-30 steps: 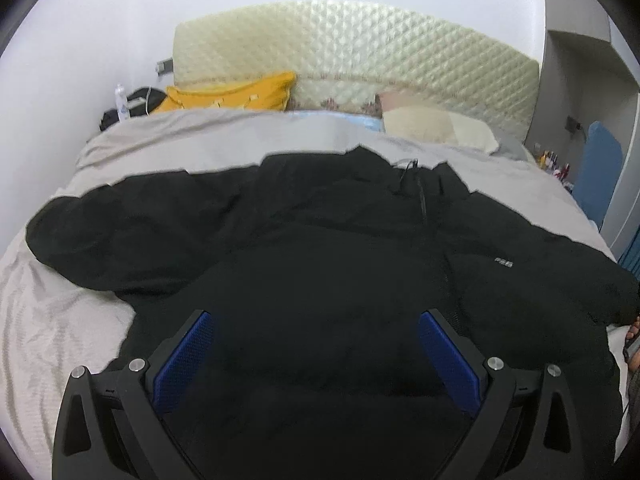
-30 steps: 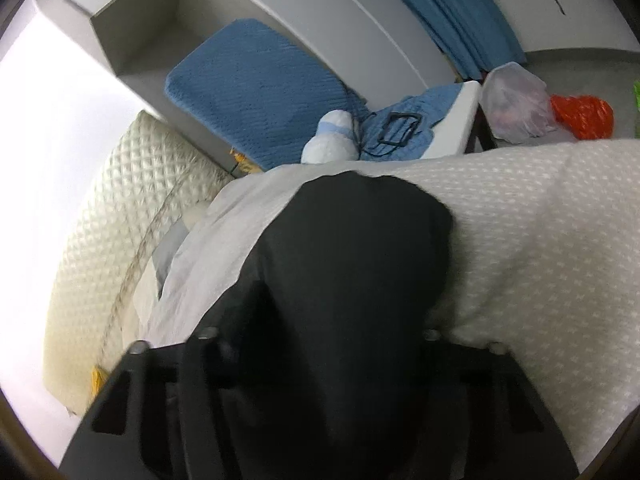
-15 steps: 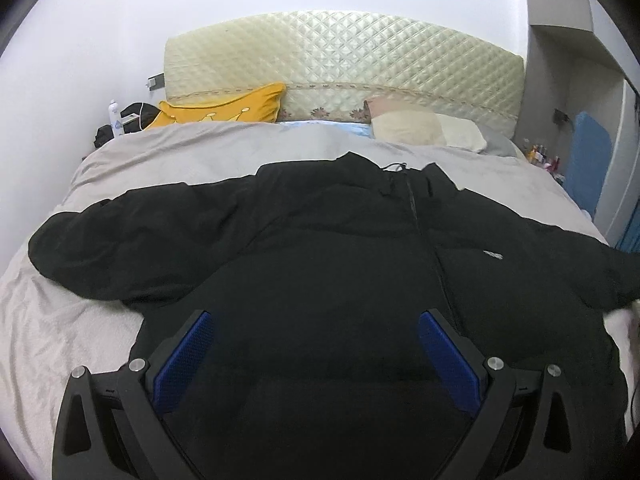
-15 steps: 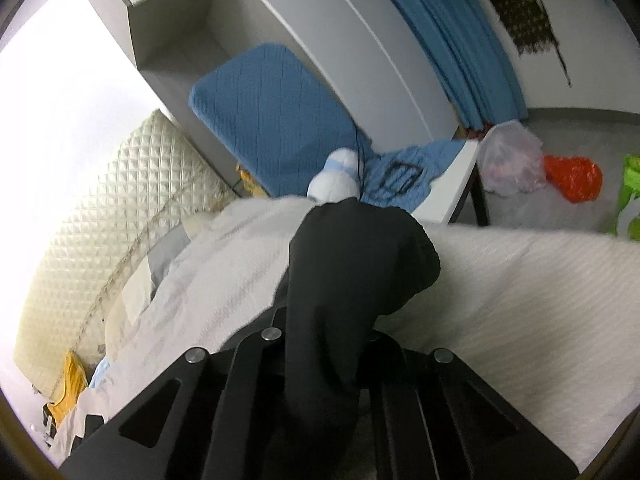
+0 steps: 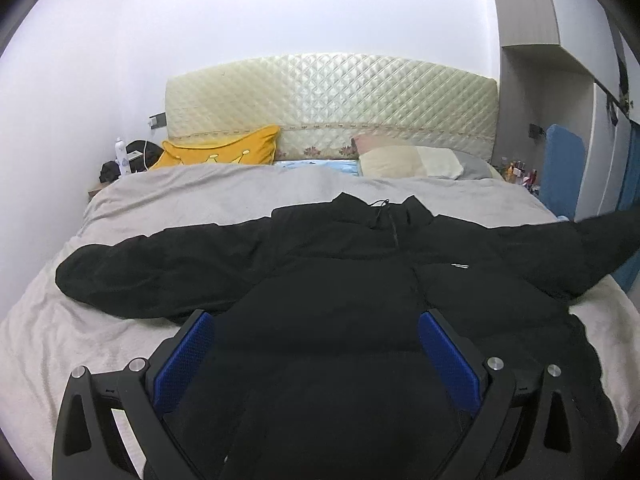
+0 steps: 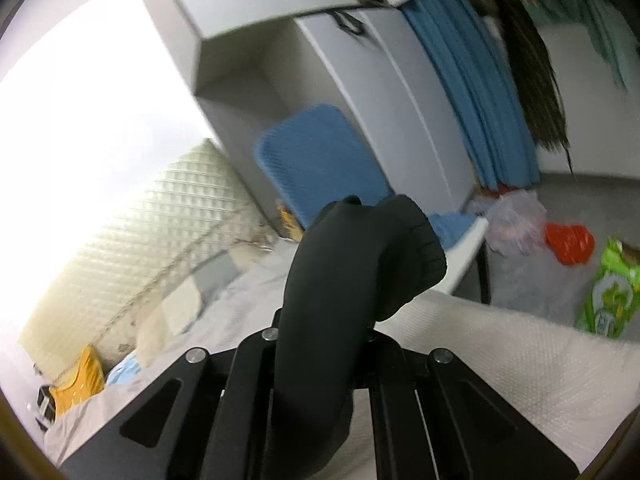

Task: Fold large clothes
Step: 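Grasp the sleeve cuff with the right tool and lift it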

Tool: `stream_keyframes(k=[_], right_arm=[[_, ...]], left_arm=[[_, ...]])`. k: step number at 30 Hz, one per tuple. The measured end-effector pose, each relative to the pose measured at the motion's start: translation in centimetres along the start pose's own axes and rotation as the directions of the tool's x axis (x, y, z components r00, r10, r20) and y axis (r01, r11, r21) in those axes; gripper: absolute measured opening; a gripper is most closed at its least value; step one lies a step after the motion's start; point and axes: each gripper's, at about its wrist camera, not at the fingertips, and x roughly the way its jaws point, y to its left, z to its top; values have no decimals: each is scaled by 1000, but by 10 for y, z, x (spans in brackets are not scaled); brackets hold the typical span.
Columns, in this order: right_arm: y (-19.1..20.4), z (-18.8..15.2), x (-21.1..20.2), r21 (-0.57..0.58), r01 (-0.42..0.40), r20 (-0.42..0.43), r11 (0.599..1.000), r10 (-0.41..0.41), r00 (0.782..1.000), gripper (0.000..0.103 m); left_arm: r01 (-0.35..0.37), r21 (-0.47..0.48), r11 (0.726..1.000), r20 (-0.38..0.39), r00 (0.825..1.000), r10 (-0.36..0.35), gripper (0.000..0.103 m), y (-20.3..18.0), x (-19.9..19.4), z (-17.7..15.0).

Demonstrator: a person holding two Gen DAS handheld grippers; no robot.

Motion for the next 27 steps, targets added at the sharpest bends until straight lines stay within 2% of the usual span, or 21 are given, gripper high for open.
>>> stream_keyframes(k=[3, 9, 12, 17, 20, 22, 25, 27], right_arm=[[45, 11, -28, -64, -43, 18, 997, 45, 999, 8], [132, 12, -77, -129, -149, 38, 980, 155, 987, 8], [179, -1, -100, -181, -230, 33, 956, 240, 970, 8], [264, -47, -132, -277, -327, -15, 904, 336, 942, 8], [307, -82, -138, -324, -389, -66, 863, 389, 919, 8], [333, -105, -141, -346, -441, -109, 828, 432, 895, 8], [366, -147, -138, -343, -523, -186, 780, 490, 852, 8], [383, -179, -131, -328, -569, -247, 754, 512, 822, 8]], left_arm=[[30, -6, 1000, -7, 1000, -30, 103, 6, -18, 5], [29, -3, 1000, 15, 999, -29, 103, 12, -35, 3], [51, -26, 998, -1, 999, -51, 103, 20, -39, 1], [69, -57, 996, 12, 998, -68, 103, 32, -52, 6], [66, -64, 996, 21, 998, -65, 103, 41, -58, 6], [36, -53, 998, 32, 999, -34, 103, 46, -62, 3], [-11, -41, 999, 49, 999, 13, 103, 54, -64, 2], [-14, -59, 998, 53, 998, 17, 103, 65, -66, 2]])
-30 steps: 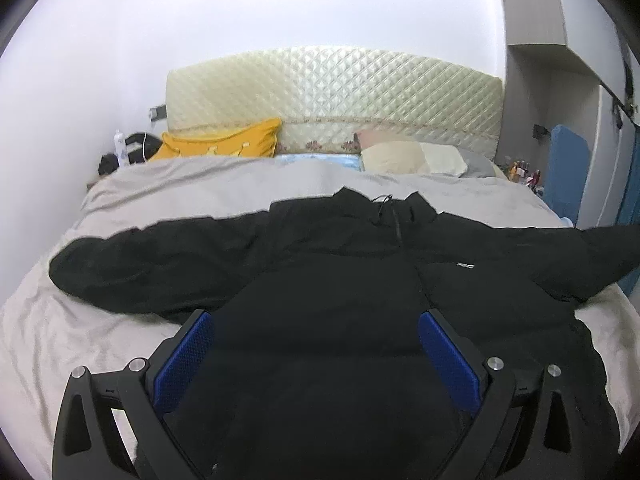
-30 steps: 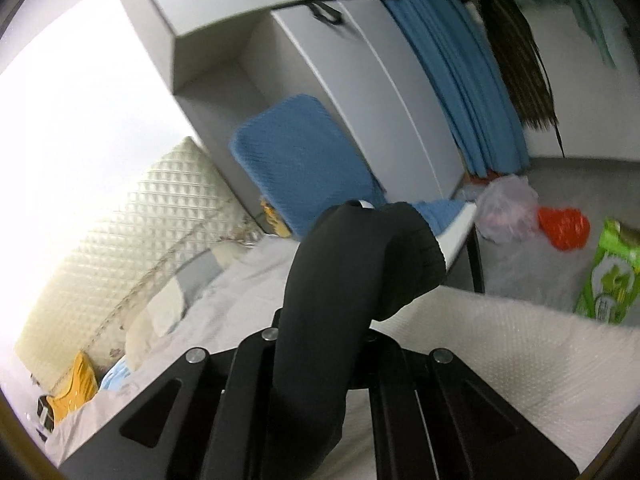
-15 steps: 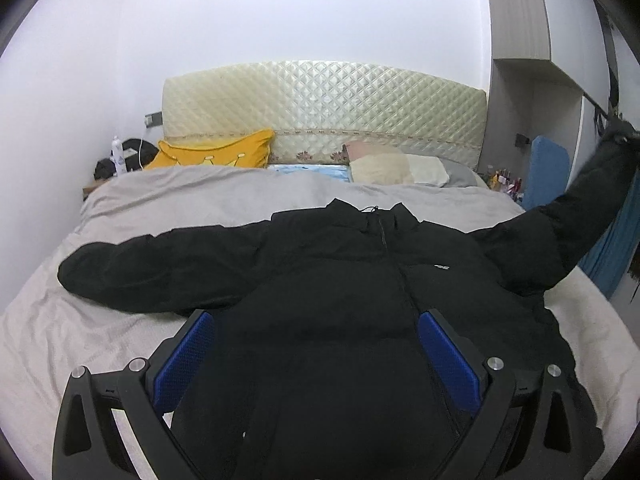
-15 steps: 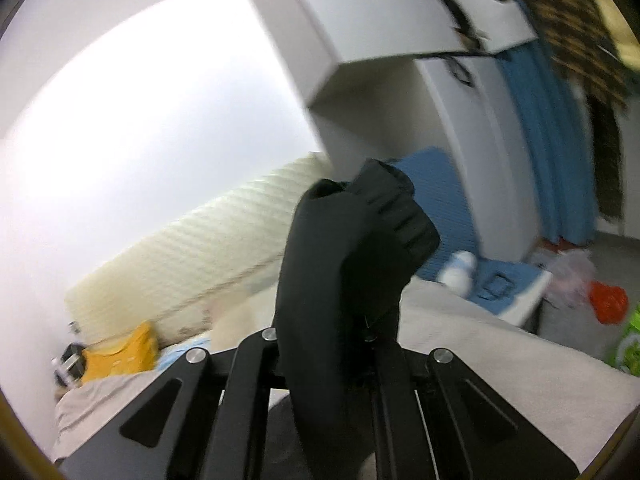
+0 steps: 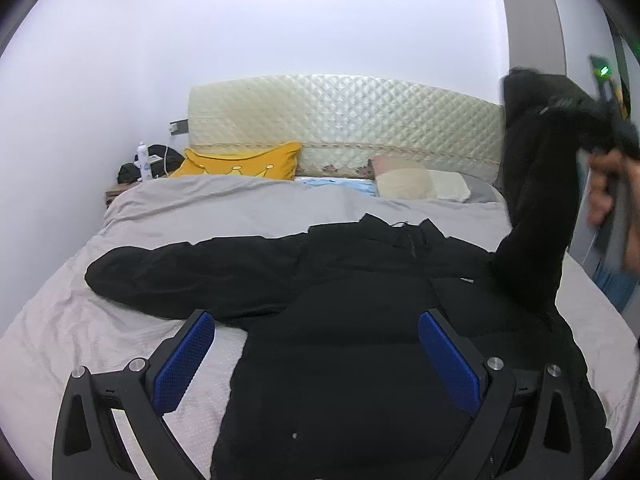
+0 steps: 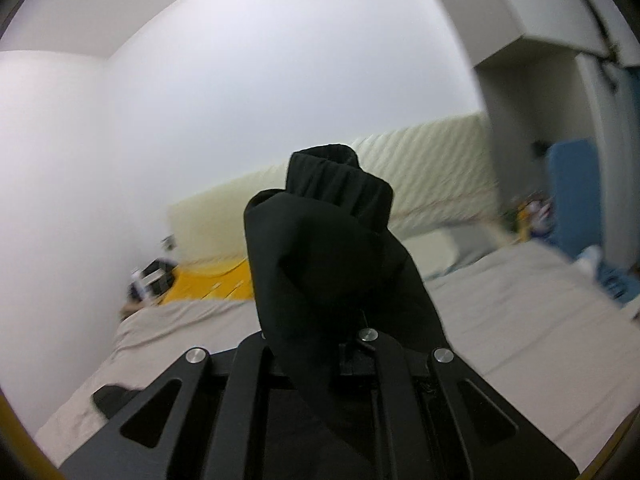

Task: Fold large clothes
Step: 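Grasp the sleeve cuff with the right tool and lift it, then lay the sleeve across the jacket front and open the right tool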

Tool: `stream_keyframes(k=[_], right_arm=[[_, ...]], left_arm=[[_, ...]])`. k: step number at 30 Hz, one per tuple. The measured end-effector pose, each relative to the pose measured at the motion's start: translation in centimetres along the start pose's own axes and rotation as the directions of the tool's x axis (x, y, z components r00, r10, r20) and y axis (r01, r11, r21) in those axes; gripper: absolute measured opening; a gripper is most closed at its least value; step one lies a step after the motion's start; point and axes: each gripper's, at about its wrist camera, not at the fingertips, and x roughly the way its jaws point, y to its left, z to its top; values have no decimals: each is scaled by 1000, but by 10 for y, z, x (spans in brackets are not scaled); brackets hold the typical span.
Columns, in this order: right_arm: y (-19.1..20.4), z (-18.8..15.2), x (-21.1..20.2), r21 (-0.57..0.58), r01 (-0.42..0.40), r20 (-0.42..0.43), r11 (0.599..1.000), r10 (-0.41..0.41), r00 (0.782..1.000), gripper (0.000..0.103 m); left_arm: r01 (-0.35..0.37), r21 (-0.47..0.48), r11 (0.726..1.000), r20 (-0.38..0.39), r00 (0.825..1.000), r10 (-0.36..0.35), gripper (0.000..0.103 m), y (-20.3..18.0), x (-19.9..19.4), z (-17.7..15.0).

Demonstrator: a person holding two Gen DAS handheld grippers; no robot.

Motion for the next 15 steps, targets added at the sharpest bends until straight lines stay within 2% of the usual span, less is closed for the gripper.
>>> stream_keyframes(k=[3, 6, 8, 10, 15], right_arm=[[38, -40, 35, -32, -67, -91, 997, 64, 994, 9], [75, -86, 62, -64, -130, -184, 989, 117, 976, 9], [93, -120, 79, -74, -163, -252, 984, 140, 958, 9], [111, -164, 103, -65, -205, -339, 977, 172, 925, 9], [120, -245, 141, -52, -182, -473, 982, 136, 871, 9]], left_arm=[[0, -31, 1000, 18, 1000, 1, 103, 13, -2, 1], [-17, -39, 999, 21, 1000, 18, 103, 21, 2, 0], [-26, -45, 999, 14, 1000, 27, 103, 26, 5, -2], [-41, -49, 998, 3, 999, 41, 103, 31, 9, -2], [-35, -68, 997, -10, 999, 34, 103, 42, 17, -7]])
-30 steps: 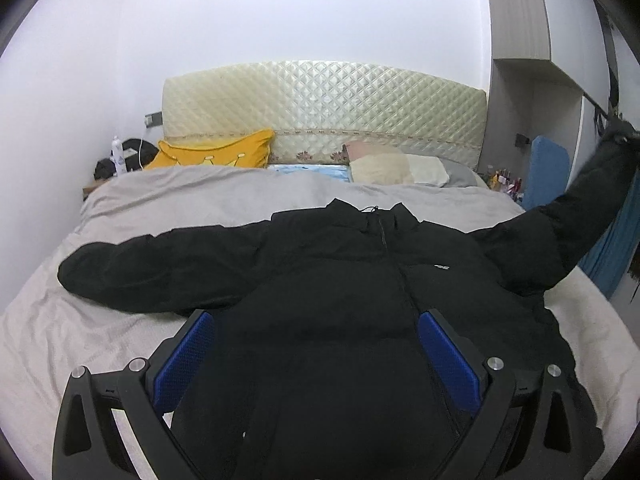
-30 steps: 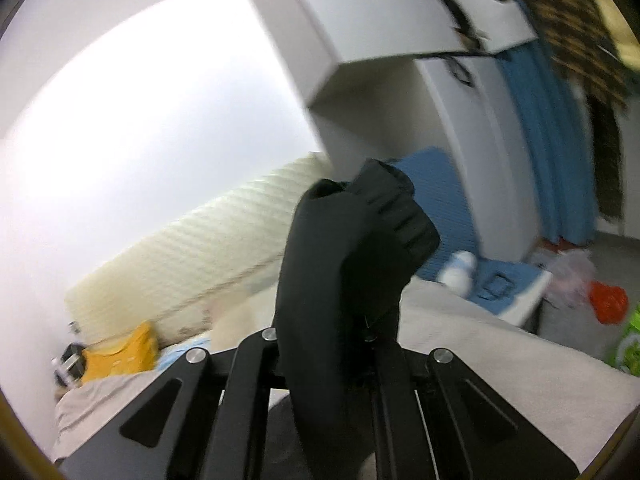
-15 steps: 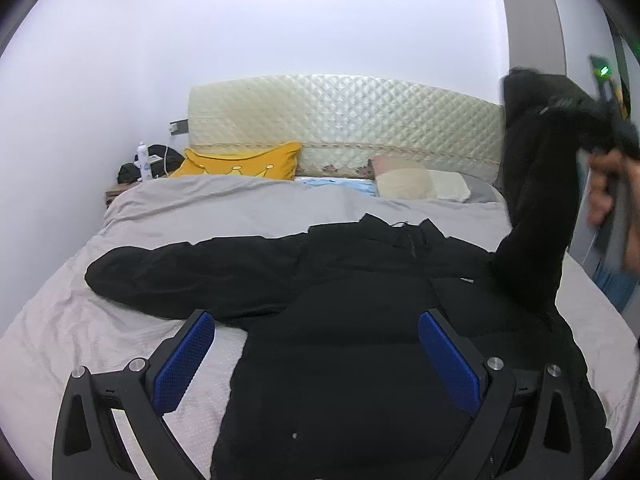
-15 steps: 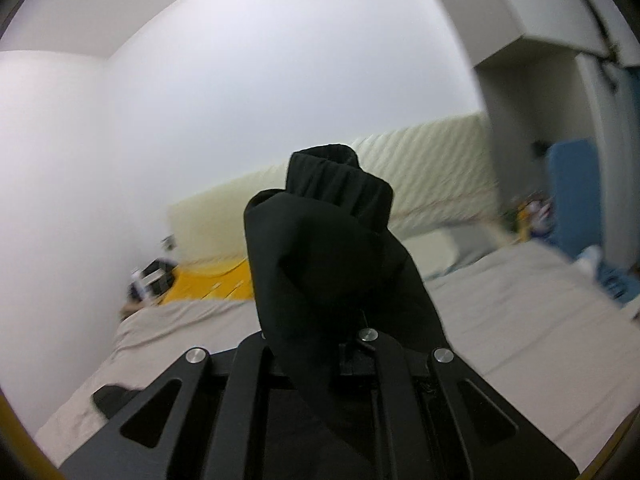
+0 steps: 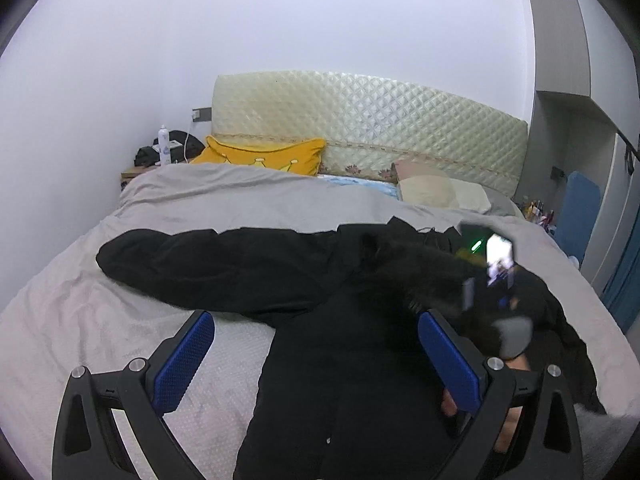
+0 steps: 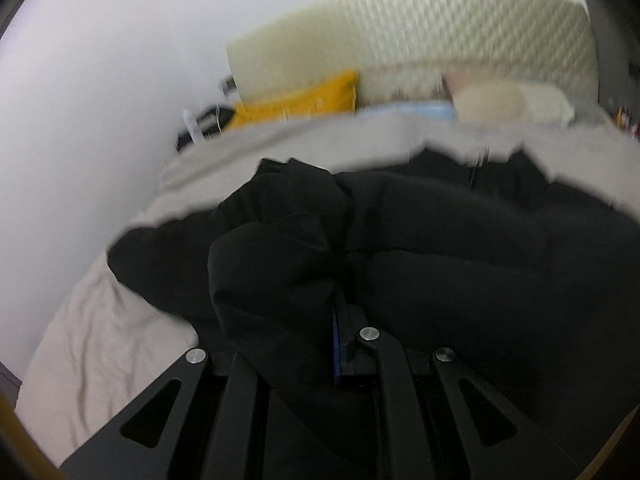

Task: Fold large clothes
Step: 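Lay the sleeve across the jacket front and open the right tool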

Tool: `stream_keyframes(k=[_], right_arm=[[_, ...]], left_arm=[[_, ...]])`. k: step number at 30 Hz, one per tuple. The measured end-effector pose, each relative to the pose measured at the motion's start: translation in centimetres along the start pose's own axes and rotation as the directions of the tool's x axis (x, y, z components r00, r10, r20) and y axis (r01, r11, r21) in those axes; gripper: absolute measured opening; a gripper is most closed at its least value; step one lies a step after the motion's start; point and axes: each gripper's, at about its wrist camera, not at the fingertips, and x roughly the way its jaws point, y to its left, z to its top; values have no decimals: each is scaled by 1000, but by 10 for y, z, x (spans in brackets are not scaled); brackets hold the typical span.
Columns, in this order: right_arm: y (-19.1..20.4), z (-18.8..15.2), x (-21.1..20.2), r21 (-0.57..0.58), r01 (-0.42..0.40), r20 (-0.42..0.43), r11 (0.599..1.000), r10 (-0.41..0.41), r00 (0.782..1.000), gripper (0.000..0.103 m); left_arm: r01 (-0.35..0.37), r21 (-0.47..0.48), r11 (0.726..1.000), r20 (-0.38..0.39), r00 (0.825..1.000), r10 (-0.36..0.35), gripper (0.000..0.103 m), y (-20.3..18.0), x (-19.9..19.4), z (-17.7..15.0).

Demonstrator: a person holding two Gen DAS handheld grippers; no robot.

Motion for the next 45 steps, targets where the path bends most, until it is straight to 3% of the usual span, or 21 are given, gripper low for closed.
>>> stream_keyframes(k=[7, 11, 16, 21, 23, 24, 25, 27, 32, 37, 45], right_arm=[[-17, -18, 35, 20, 17, -85, 1000, -15, 996, 9], [-10, -16, 26, 9, 33, -107, 999, -32, 994, 9], [5, -18, 8, -24, 48, -168, 999, -51, 984, 11], [8, -23, -14, -72, 53, -219, 996, -67, 973, 15], [9, -25, -23, -91, 56, -234, 994, -76, 969, 21], [11, -27, -27, -111, 62, -238, 992, -88, 967, 38], [14, -29, -32, -139, 64, -242, 988, -97, 965, 63], [18, -31, -43, -160, 41, -219, 986, -76, 973, 83], [19, -31, -79, -121, 18, -142, 993, -35, 989, 83], [18, -30, -136, -127, 60, -38, 990, -65, 997, 83], [-4, -49, -241, -40, 125, 98, 991, -121, 988, 83]], left_arm=[[5, -10, 1000, -46, 999, -5, 103, 4, 20, -6], [0, -2, 1000, -61, 998, 0, 103, 0, 19, -7], [-12, 9, 1000, -13, 1000, 13, 103, -3, -6, -1], [-8, 23, 1000, -11, 1000, 8, 103, -12, -29, -2], [0, 21, 1000, -15, 1000, 0, 103, -15, -38, -5], [1, 16, 1000, -18, 1000, 0, 103, -16, -41, -6], [3, 13, 1000, -20, 1000, -2, 103, -16, -44, -7], [5, 15, 1000, -18, 1000, -5, 103, -17, -53, -8], [13, 11, 1000, -8, 1000, -13, 103, -22, -74, -11], [39, 31, 999, 2, 999, -39, 103, -36, -94, -11], [93, 54, 994, 21, 995, -95, 103, -62, -123, -23]])
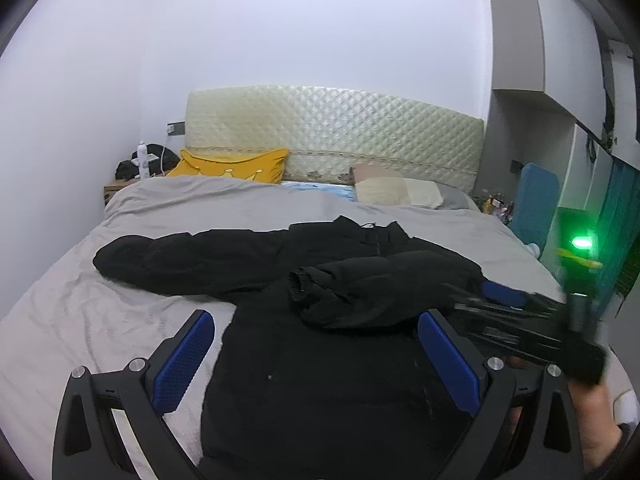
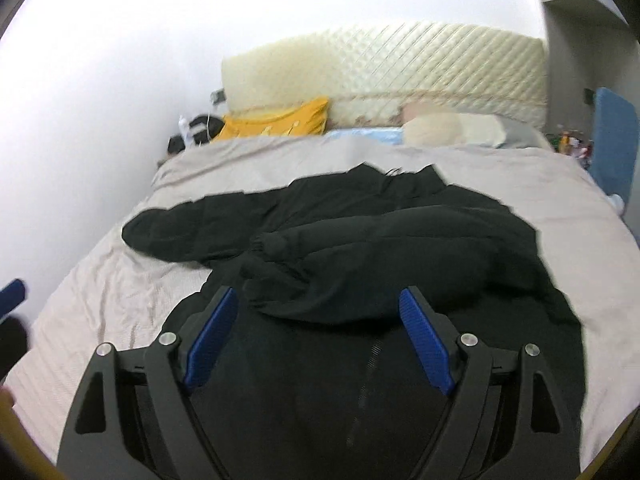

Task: Fold large clothes
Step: 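Lay the sleeve across the jacket front and open the right tool, then grasp the other sleeve cuff with the left tool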

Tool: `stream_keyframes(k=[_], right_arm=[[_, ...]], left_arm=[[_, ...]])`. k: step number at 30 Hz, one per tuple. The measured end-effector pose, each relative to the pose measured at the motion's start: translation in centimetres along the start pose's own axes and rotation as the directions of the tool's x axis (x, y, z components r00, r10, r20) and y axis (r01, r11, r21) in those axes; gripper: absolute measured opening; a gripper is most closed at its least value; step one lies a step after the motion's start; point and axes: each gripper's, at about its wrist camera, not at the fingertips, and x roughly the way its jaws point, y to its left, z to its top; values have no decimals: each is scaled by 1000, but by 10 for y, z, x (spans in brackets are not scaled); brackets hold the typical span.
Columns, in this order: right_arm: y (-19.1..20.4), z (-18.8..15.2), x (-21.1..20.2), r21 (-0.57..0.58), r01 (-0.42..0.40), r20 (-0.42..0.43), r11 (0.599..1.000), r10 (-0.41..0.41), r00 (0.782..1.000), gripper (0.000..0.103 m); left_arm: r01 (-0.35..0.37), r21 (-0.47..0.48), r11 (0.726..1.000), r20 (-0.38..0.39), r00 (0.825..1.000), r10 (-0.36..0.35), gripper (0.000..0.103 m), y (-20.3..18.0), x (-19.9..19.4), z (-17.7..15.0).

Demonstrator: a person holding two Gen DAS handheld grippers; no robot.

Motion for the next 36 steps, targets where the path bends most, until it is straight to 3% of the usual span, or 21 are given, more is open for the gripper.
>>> stream_keyframes(k=[7, 11, 17, 25, 28, 31, 36], right_arm=[[-25, -31, -95, 8, 82, 146, 997, -82, 986, 84], [-32, -42, -132, 26, 127, 178, 992, -130, 976, 85], [-40, -73, -176, 54, 127, 240, 990, -137, 961, 87], [-51, -109, -196, 90, 177, 253, 980, -195, 948, 91], [-56, -109, -199, 108, 204, 281, 973, -227, 932, 100], [-58, -112, -200, 122, 202, 286, 972, -230, 930, 101], [-59, -116, -194, 137, 194, 269, 971, -225, 936, 102]], left_arm=[[34, 16, 999, 31, 999, -34, 103, -13, -6, -10], [58, 11, 998, 52, 997, -58, 103, -19, -11, -14], [124, 53, 991, 28, 992, -126, 103, -36, -8, -21], [184, 3, 983, -49, 982, -184, 103, -22, 10, -19], [207, -7, 978, -75, 976, -206, 103, -7, 20, -5], [227, 1, 974, -92, 970, -226, 103, 13, 28, 14], [154, 32, 988, -90, 984, -151, 103, 57, 45, 60]])
